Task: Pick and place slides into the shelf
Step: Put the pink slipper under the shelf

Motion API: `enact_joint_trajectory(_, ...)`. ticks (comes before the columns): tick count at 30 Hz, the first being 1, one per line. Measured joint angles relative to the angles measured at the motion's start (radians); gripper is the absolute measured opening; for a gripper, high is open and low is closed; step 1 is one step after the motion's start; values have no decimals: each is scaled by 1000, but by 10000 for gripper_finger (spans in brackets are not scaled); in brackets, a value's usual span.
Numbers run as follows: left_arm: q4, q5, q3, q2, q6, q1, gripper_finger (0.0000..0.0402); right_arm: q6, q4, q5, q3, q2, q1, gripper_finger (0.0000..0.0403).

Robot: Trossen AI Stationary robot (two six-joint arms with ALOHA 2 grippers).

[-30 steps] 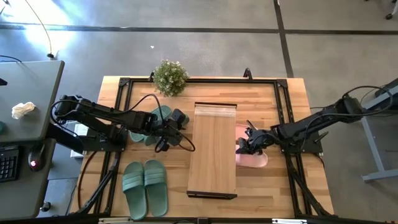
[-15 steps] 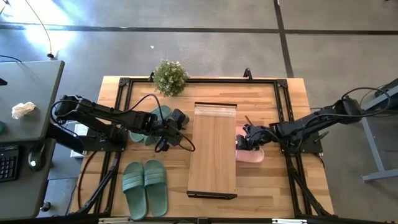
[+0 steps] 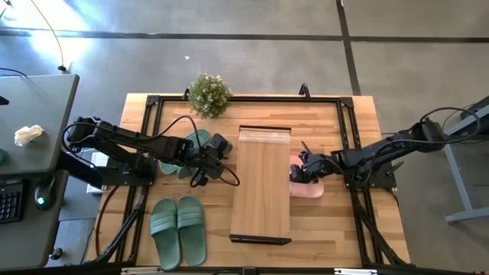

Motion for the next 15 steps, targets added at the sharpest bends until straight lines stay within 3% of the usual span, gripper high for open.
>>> enact_joint_trajectory(15,-5,0,0,0,1,0,122,-10,-69,24,2,-56,1,126)
